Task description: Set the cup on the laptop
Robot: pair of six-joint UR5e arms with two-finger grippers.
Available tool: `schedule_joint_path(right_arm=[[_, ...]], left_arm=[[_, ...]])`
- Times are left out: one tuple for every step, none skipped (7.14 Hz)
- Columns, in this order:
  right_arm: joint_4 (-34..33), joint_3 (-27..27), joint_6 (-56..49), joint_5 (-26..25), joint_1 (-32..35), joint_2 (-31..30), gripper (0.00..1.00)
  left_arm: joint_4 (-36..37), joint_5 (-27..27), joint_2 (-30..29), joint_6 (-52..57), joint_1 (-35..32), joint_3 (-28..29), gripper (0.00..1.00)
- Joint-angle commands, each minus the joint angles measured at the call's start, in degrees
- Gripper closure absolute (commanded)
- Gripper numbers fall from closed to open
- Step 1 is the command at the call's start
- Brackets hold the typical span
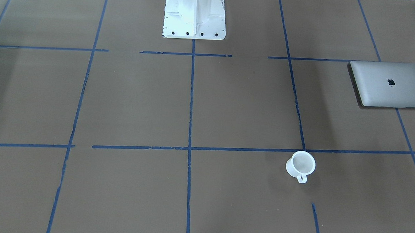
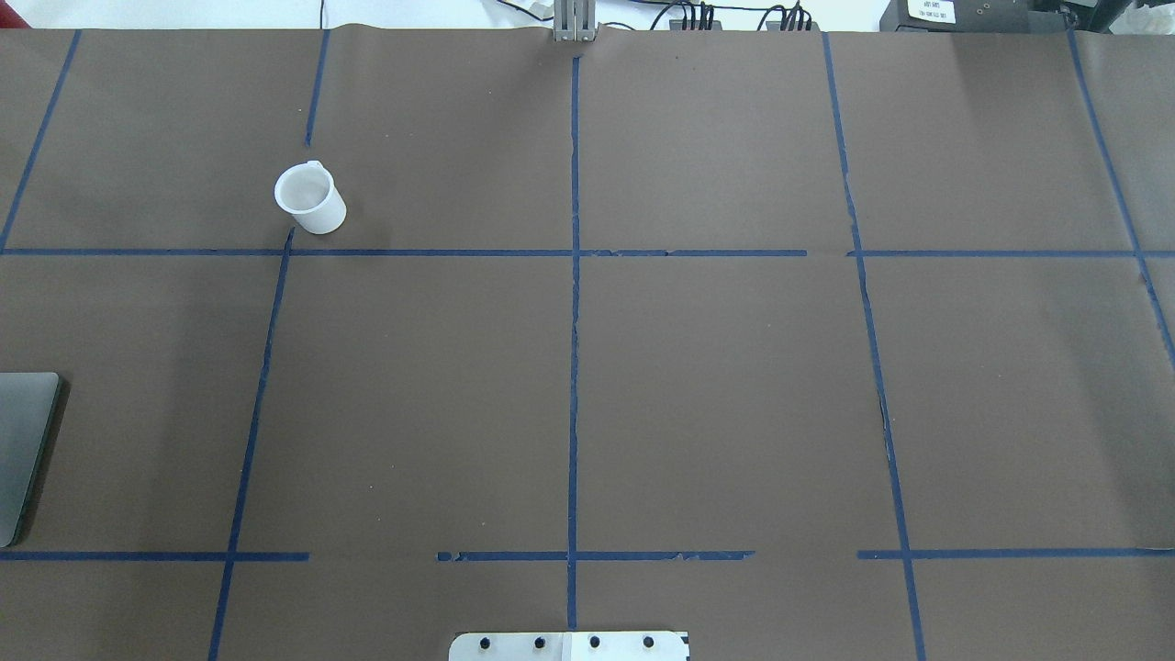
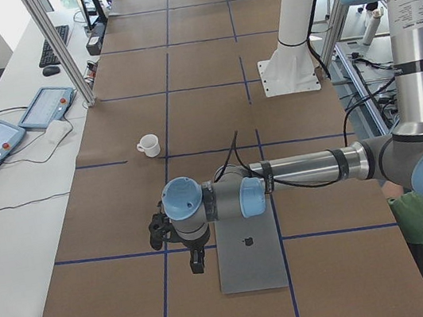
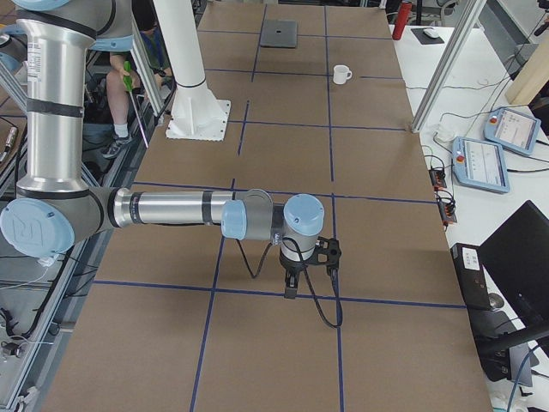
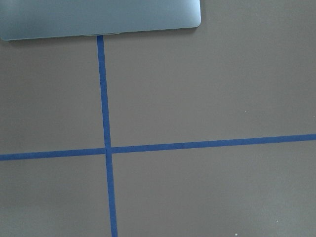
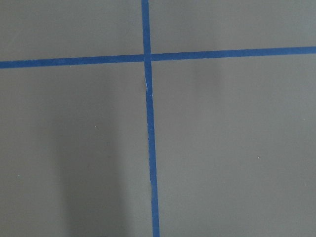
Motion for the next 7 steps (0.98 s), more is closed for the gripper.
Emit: schedule_joint_path(right_arm=[[0.0,0.0,0.0,0.0,0.0,0.0,0.0],[0.0,0.0,0.0,0.0,0.0,0.0,0.0],[0.0,0.0,0.0,0.0,0.0,0.0,0.0],[0.0,0.0,0.0,0.0,0.0,0.0,0.0],[0.0,0.0,0.0,0.0,0.0,0.0,0.0],[0.0,0.0,0.0,0.0,0.0,0.0,0.0],[0.0,0.0,0.0,0.0,0.0,0.0,0.0]], left_arm=[[-0.07,-0.43,0.15,0.09,1.72,0.03,0.0],[0.1,-0.35,-0.81,-0.17,1.99,-0.14,0.0],[0.36,-0.43,-3.78,-0.7,1.99,-0.67,0.0],[0.71,-0.61,-7.2,-0.88,2.6,-0.67,0.0],[0.72,-0.7,-10.11,-1.14,3.91,-0.58,0.0],[0.54,0.0,-12.92,-2.88,6.27,-0.93,0.0],[0.45,-0.08,-14.34,-3.16,7.34,-0.76,0.0]])
